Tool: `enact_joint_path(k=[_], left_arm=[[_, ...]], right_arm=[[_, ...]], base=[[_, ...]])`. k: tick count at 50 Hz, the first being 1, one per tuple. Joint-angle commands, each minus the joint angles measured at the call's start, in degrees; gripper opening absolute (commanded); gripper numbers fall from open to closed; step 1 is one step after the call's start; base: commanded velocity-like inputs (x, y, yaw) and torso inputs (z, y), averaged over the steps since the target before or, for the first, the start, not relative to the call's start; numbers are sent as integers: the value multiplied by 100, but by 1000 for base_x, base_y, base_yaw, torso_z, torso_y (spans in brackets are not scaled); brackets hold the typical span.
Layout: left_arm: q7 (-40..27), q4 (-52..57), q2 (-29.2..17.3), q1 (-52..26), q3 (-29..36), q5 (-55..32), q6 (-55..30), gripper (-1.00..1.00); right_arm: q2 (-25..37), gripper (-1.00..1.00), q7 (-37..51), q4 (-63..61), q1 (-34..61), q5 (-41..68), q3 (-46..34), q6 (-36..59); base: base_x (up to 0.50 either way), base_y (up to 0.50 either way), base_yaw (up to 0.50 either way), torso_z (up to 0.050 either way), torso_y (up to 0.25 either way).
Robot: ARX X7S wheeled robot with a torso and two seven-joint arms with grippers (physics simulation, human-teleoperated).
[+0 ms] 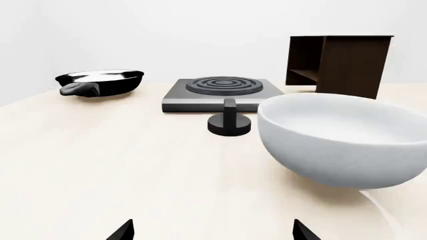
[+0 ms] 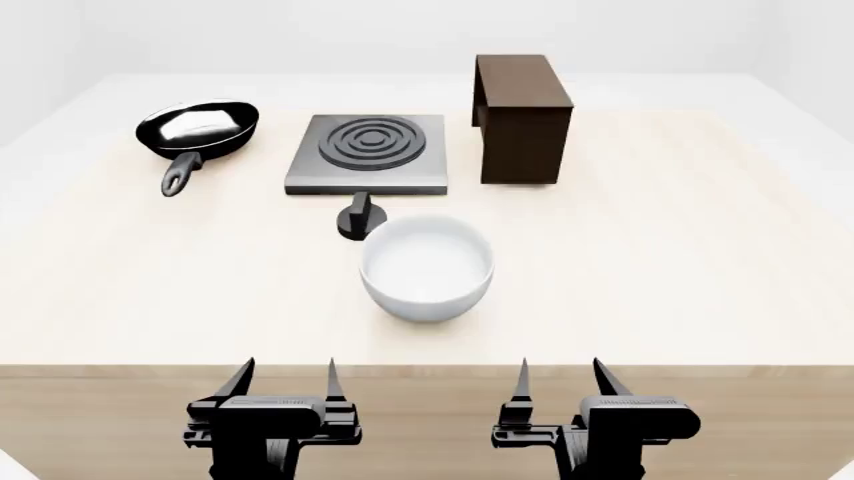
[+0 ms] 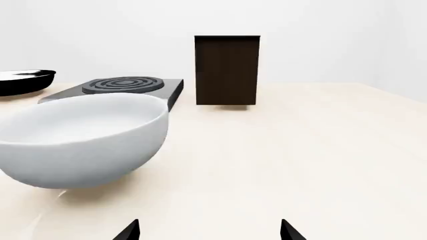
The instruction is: Turn on the stove.
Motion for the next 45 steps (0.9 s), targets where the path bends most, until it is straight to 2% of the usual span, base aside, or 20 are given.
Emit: enact_joint_path(k=[1,15,45], left_arm=[[-108,1,-92,-2,108,-92,-1,100],[-344,-9,-305,-10,349,-294,1,100],[-594,-57,-523,-31,609,-498,52,100]], right_arm=[[54,100,71,-57,-7,54,-71,50],[284,100,336,-111,-52,335,-325,-5],[508,100,635,-31,-7,516,-589,-61]], base=[[0,0,0,0,0],[0,22,0,0,0],[0,500,0,0,0]])
